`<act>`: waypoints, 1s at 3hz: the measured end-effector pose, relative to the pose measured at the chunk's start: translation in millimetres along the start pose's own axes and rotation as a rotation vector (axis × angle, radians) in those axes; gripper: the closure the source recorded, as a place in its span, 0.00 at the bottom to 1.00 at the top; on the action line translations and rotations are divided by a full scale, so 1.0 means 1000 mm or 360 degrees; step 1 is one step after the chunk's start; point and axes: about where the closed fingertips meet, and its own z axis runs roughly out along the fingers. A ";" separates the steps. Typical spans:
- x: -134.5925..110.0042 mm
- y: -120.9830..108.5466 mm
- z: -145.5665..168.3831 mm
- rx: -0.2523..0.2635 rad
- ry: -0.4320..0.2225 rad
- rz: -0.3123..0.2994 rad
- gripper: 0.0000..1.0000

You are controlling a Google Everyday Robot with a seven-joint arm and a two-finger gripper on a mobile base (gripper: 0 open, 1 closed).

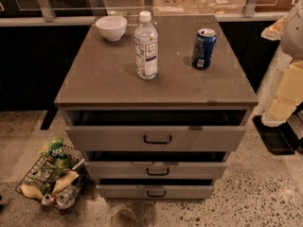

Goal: Open middle drawer

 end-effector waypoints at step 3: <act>0.041 0.058 0.026 -0.0070 -0.0001 -0.0146 0.00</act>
Offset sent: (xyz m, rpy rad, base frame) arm -0.0481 -0.0329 -0.0587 -0.0411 0.0303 0.0911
